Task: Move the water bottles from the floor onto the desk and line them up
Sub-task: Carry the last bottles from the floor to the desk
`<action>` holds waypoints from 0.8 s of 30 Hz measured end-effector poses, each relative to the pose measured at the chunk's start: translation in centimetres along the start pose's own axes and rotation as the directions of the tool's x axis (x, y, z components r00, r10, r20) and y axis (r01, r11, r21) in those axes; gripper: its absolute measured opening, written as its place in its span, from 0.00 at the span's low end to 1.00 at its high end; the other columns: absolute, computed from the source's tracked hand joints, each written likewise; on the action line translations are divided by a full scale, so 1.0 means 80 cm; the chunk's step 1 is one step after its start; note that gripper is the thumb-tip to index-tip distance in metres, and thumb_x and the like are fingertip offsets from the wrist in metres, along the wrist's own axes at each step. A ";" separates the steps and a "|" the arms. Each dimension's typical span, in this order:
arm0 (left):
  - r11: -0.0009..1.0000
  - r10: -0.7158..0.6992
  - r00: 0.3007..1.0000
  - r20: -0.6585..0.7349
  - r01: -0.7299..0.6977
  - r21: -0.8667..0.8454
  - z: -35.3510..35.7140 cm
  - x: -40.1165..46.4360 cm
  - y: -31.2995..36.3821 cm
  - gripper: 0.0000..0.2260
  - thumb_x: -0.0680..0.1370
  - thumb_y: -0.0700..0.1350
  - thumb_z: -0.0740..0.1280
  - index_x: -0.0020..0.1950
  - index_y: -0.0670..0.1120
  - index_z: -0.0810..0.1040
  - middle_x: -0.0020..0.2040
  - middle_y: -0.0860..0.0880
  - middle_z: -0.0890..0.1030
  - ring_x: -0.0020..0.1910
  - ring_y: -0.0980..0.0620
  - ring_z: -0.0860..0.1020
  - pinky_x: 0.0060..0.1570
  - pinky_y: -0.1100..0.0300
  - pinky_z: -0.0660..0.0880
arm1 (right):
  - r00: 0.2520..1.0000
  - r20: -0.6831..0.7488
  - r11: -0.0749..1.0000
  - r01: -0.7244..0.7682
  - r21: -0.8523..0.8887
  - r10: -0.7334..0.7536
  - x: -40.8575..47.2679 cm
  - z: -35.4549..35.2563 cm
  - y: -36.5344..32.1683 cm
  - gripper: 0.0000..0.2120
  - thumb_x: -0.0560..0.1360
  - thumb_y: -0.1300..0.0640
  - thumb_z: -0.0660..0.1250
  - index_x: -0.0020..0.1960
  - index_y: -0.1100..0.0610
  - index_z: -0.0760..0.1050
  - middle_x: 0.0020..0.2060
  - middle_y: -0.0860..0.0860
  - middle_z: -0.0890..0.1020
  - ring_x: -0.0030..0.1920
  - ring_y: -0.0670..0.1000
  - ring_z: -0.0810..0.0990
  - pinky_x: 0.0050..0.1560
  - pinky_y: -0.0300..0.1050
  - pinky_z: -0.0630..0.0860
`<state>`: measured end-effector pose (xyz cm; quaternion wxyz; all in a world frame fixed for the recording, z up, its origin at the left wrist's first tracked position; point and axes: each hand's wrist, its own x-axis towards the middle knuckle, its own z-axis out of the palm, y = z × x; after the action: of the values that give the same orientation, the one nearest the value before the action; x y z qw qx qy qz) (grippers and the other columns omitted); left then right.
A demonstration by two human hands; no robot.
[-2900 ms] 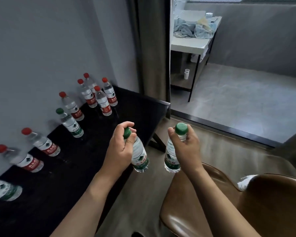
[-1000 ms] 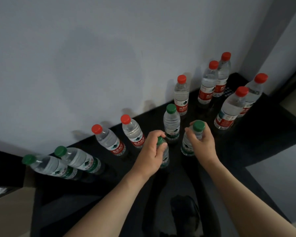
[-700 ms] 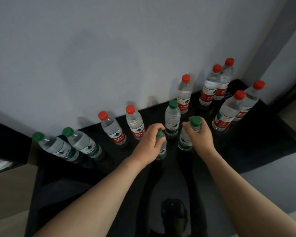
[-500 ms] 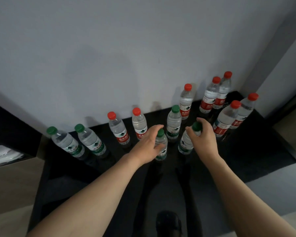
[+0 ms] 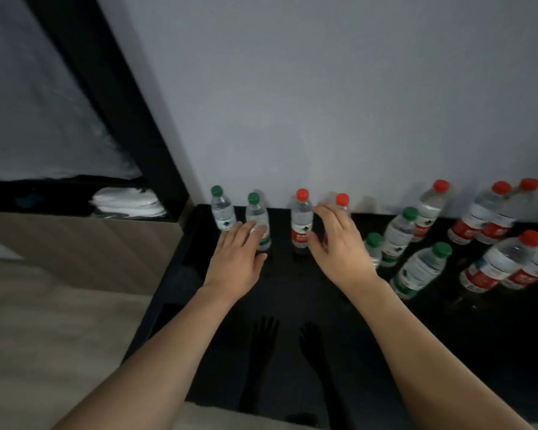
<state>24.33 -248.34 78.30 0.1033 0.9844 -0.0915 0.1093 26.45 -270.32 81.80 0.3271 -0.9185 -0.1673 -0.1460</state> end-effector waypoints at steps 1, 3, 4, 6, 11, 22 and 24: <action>0.999 -0.044 0.999 -0.008 0.044 0.008 -0.009 -0.009 -0.016 0.26 0.80 0.49 0.66 0.77 0.48 0.64 0.76 0.46 0.65 0.77 0.44 0.60 0.76 0.45 0.56 | 0.999 0.023 1.000 0.021 0.021 -0.022 0.005 0.011 -0.016 0.22 0.77 0.58 0.68 0.69 0.60 0.70 0.68 0.55 0.73 0.70 0.55 0.70 0.71 0.49 0.65; 0.991 -0.129 0.991 -0.023 0.130 0.019 -0.027 -0.030 -0.047 0.26 0.80 0.49 0.65 0.77 0.48 0.64 0.77 0.46 0.64 0.77 0.43 0.60 0.75 0.44 0.57 | 0.994 0.083 0.997 0.062 0.045 -0.065 0.015 0.036 -0.049 0.22 0.77 0.56 0.67 0.70 0.59 0.69 0.68 0.55 0.72 0.70 0.54 0.69 0.72 0.50 0.65; 0.985 -0.168 0.985 -0.032 0.169 0.028 -0.036 -0.041 -0.064 0.26 0.80 0.49 0.65 0.77 0.47 0.64 0.77 0.46 0.64 0.77 0.43 0.60 0.75 0.44 0.57 | 0.989 0.116 0.995 0.081 0.051 -0.087 0.019 0.049 -0.066 0.23 0.78 0.56 0.67 0.71 0.58 0.68 0.69 0.54 0.72 0.70 0.54 0.68 0.72 0.50 0.65; 0.968 -0.242 0.969 -0.053 0.245 0.052 -0.053 -0.066 -0.098 0.25 0.80 0.49 0.65 0.77 0.47 0.64 0.76 0.45 0.65 0.76 0.43 0.62 0.75 0.45 0.57 | 0.977 0.169 0.990 0.119 0.077 -0.131 0.028 0.077 -0.101 0.24 0.78 0.55 0.66 0.71 0.57 0.67 0.69 0.54 0.72 0.70 0.53 0.68 0.73 0.50 0.65; 0.903 -0.416 0.902 -0.113 0.425 0.068 -0.100 -0.143 -0.184 0.24 0.80 0.48 0.64 0.76 0.46 0.65 0.75 0.45 0.66 0.75 0.43 0.63 0.74 0.43 0.58 | 0.921 0.288 0.962 0.225 0.155 -0.262 0.037 0.149 -0.202 0.23 0.78 0.53 0.65 0.72 0.56 0.67 0.69 0.52 0.71 0.70 0.53 0.67 0.73 0.49 0.64; 0.661 -0.730 0.638 -0.245 0.750 -0.017 -0.189 -0.343 -0.347 0.25 0.81 0.49 0.63 0.77 0.46 0.63 0.76 0.44 0.64 0.75 0.41 0.63 0.74 0.43 0.57 | 0.716 0.481 0.862 0.402 0.308 -0.506 -0.013 0.285 -0.445 0.25 0.79 0.51 0.63 0.74 0.52 0.62 0.72 0.49 0.66 0.71 0.52 0.66 0.70 0.48 0.65; 0.618 -0.761 0.590 -0.270 0.786 -0.021 -0.203 -0.379 -0.370 0.25 0.81 0.49 0.63 0.76 0.45 0.64 0.76 0.44 0.65 0.74 0.40 0.64 0.74 0.43 0.58 | 0.678 0.500 0.843 0.428 0.326 -0.538 -0.025 0.307 -0.485 0.25 0.79 0.50 0.63 0.75 0.51 0.62 0.73 0.49 0.66 0.71 0.52 0.66 0.69 0.46 0.64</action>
<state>-1.95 -211.50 81.25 0.1017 0.9074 0.3647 0.1824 12.95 -226.44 84.17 0.2929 -0.8069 -0.5078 0.0720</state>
